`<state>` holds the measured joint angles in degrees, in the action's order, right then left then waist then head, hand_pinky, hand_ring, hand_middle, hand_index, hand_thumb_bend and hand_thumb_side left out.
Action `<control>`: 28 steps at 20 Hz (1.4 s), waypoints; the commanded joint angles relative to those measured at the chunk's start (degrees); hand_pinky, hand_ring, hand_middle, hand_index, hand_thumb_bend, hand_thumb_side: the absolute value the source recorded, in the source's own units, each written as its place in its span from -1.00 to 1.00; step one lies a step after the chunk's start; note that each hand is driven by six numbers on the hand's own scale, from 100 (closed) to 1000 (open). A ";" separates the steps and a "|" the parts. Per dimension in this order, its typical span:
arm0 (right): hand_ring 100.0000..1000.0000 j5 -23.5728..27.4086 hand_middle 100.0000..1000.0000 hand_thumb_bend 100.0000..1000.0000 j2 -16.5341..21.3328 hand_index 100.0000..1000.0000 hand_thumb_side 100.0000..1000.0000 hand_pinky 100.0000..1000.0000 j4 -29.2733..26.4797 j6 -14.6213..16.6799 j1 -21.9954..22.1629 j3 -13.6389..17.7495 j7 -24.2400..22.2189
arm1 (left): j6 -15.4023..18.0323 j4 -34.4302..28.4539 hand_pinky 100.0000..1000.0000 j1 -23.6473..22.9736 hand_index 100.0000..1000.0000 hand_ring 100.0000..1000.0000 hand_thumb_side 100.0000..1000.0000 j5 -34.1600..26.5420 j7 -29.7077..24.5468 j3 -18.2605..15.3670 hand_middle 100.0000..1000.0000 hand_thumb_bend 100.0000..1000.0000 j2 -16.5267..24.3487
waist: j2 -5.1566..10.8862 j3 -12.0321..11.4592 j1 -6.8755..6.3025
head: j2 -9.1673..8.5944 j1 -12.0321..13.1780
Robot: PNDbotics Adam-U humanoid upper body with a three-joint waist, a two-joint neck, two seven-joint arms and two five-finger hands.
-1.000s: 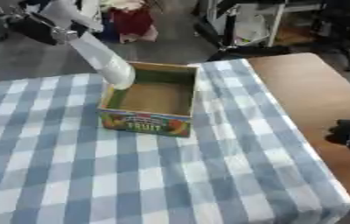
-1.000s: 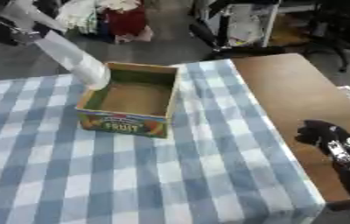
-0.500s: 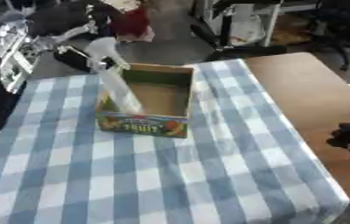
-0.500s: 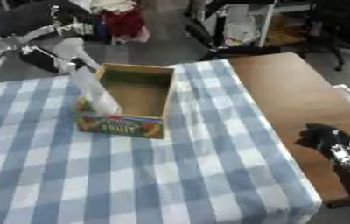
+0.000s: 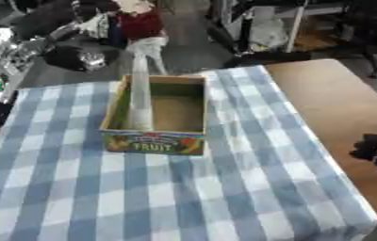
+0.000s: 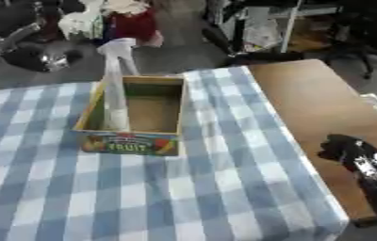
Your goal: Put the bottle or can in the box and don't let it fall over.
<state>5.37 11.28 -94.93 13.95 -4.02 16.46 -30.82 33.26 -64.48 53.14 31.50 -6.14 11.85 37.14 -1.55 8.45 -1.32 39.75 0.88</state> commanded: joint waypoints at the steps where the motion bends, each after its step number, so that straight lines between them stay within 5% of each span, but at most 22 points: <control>1: 0.34 0.29 0.29 -1.00 0.89 0.56 0.51 0.57 -1.16 0.11 -0.52 0.63 0.45 | -2.65 -10.64 0.74 -3.43 0.93 0.70 0.77 -15.39 -1.97 -2.11 0.65 -0.91 7.01 | 0.30 -0.42 0.08 | -0.67 -0.64; 5: 0.34 0.27 0.29 -1.00 0.87 0.57 0.51 0.57 -1.15 0.26 -0.58 0.92 0.72 | -7.29 -27.19 0.65 -16.77 0.91 0.62 0.74 -33.32 -3.95 -7.49 0.58 -1.00 11.13 | -0.09 -1.16 0.25 | -1.00 -0.97; 8: 0.34 0.22 0.29 -1.00 0.84 0.57 0.51 0.57 -1.07 0.30 -0.43 1.14 0.94 | -10.94 -35.18 0.60 -26.48 0.90 0.58 0.70 -39.47 -4.24 -12.21 0.53 -1.00 8.46 | -0.18 -1.77 0.32 | -0.98 -1.05; 14: 0.34 0.42 0.29 -1.00 0.56 0.58 0.51 0.57 -1.10 0.32 -0.49 1.34 1.20 | -17.77 -38.49 0.46 -42.27 0.86 0.47 0.79 -39.81 -2.61 -18.04 0.41 -0.87 -6.42 | -0.48 -3.03 0.75 | -0.44 -1.24; 15: 0.34 0.45 0.29 -1.00 0.54 0.58 0.52 0.57 -1.06 0.32 -0.44 1.39 1.30 | -18.71 -38.57 0.46 -44.10 0.86 0.46 0.68 -39.40 -2.86 -18.62 0.41 -0.89 -9.01 | -0.48 -3.32 0.81 | -0.19 -1.23; 16: 0.34 0.47 0.29 -1.00 0.54 0.59 0.52 0.57 -1.01 0.32 -0.39 1.38 1.35 | -19.61 -38.50 0.45 -45.57 0.85 0.46 0.82 -38.91 -3.17 -19.12 0.40 -0.84 -11.34 | -0.46 -3.65 0.85 | 0.09 -1.15; 22: 0.34 0.81 0.30 -1.00 0.23 0.62 0.52 0.57 -0.78 0.20 -0.20 0.71 0.85 | -23.21 -37.20 0.43 -49.89 0.85 0.44 0.91 -36.16 -4.15 -20.60 0.39 -0.78 -21.12 | -0.16 -4.80 1.11 | 1.40 0.11; 28: 0.34 1.10 0.30 -1.00 0.24 0.67 0.53 0.57 -0.35 0.23 0.22 0.11 0.23 | -24.80 -36.08 0.43 -50.65 0.86 0.44 0.96 -34.28 -4.73 -20.82 0.39 -0.76 -24.48 | 0.06 -5.43 1.38 | 3.42 2.36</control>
<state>6.09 10.82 -94.77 14.11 -3.45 16.54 -30.37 8.77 -100.05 2.31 -3.34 -10.82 -8.38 12.40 -2.03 3.09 0.08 42.75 2.72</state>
